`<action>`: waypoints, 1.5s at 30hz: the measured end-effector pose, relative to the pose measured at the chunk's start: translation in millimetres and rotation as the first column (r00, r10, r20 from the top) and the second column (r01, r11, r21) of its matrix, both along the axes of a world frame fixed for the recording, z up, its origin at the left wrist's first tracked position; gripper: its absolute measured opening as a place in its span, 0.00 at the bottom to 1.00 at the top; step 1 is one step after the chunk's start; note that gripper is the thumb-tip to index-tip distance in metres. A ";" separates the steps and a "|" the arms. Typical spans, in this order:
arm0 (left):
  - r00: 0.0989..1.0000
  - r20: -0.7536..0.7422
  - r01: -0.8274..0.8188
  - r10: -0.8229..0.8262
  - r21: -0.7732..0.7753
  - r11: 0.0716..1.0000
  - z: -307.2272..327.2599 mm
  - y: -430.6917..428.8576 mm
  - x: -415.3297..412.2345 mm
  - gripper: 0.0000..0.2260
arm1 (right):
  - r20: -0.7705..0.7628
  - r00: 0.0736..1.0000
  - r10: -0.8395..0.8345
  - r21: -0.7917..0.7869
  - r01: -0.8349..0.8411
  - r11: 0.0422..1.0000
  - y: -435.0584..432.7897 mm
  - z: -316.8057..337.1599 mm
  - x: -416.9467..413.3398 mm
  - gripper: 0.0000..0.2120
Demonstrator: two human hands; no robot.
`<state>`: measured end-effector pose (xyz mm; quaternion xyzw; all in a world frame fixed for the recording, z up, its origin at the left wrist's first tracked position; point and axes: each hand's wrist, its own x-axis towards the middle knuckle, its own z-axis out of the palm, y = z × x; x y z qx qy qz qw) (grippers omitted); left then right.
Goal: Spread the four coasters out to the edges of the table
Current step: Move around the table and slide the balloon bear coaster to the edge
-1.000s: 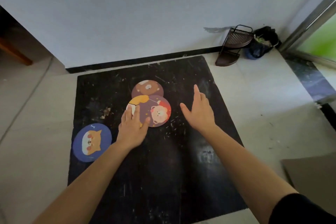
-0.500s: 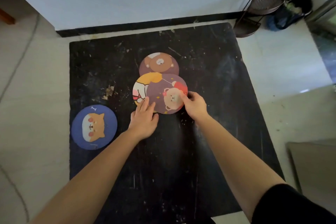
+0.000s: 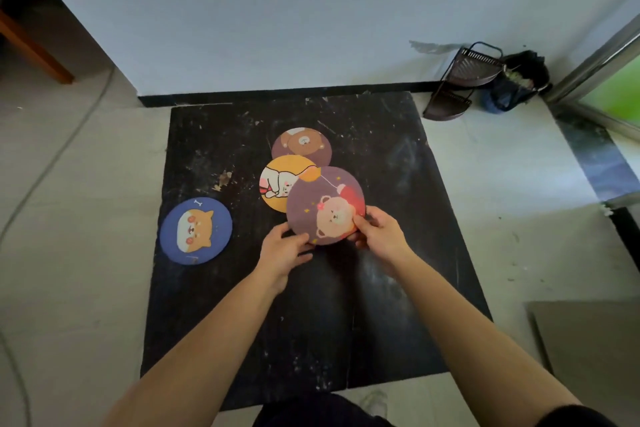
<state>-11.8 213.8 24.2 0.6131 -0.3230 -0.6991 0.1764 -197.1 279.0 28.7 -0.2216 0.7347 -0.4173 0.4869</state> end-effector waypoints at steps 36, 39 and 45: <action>0.831 0.533 0.163 -0.158 0.039 0.986 -66.6 178.8 78.5 0.01 | -0.223 0.880 0.418 0.409 -0.305 0.860 193.8 -71.0 58.1 0.28; 0.911 0.398 0.089 -0.107 0.064 0.994 -67.0 181.6 73.9 0.13 | -0.187 0.870 0.456 0.393 -0.359 0.847 189.4 -71.7 60.9 0.25; 0.900 0.406 0.150 -0.158 0.050 0.987 -70.4 173.9 81.0 0.20 | -0.105 0.900 0.423 0.385 -0.355 0.852 197.5 -74.7 61.9 0.30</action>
